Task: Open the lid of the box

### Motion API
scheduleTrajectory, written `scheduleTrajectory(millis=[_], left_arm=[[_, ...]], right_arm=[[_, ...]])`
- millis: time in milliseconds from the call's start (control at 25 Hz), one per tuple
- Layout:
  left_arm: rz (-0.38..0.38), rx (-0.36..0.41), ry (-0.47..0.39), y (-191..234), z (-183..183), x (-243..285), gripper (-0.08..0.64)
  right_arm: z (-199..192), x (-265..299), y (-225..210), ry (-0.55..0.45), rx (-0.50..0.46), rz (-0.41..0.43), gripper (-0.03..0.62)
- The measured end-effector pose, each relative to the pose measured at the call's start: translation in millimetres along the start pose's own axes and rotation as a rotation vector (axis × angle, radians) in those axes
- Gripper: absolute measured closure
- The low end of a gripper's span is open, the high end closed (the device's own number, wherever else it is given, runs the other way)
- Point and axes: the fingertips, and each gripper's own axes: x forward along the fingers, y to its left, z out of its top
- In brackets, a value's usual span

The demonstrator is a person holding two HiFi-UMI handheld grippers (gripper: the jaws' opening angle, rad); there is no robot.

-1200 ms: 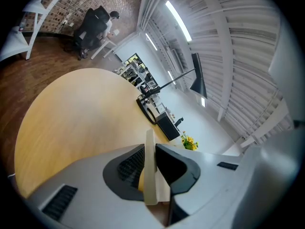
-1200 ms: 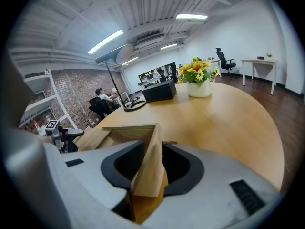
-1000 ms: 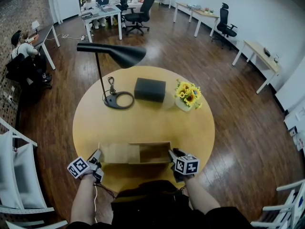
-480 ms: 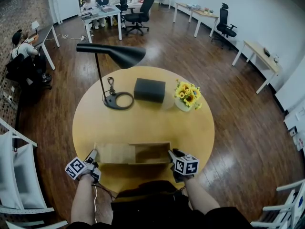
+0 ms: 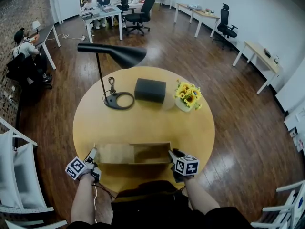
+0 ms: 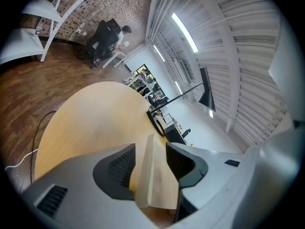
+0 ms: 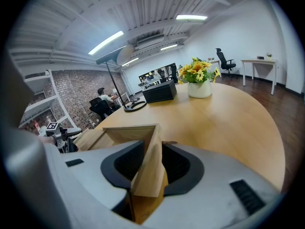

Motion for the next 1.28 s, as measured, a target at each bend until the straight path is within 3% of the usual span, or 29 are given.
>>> scheduleTrajectory(millis=[280, 480, 640, 760, 880, 960, 1160, 1280], left_arm=[[0.056, 0.101, -0.083, 0.5, 21.3, -10.0, 0.298], [0.037, 0.188, -0.229, -22.0, 56.1, -37.8, 0.299], [-0.069, 0.331, -0.331, -66.7, 76.0, -63.0, 0.347], [-0.191, 0.446, -0.332, -119.4, 70.2, -73.0, 0.4], [-0.298, 0.505, -0.324, -162.7, 58.5, -77.2, 0.413], [-0.352, 0.525, -0.32, -184.6, 50.8, -77.2, 0.423], [-0.427, 0.577, -0.308, -220.6, 32.6, -80.9, 0.426], [-0.449, 0.662, -0.307, -240.5, 22.2, -91.4, 0.426]], right_arm=[[6.5, -9.4, 0.1, -0.048, -0.012, -0.003, 0.471], [46.5, -48.0, -6.1, -0.219, 0.036, 0.0, 0.471], [84.1, -93.0, -19.3, -0.389, 0.084, -0.018, 0.471], [106.1, -118.3, -21.4, -0.466, 0.081, -0.014, 0.471], [120.4, -132.5, -17.9, -0.507, 0.066, -0.002, 0.472], [127.2, -138.0, -12.9, -0.53, 0.046, -0.001, 0.523], [135.5, -149.9, 1.5, -0.567, 0.002, 0.001, 0.571], [140.4, -161.3, 7.5, -0.592, -0.026, -0.004, 0.589]])
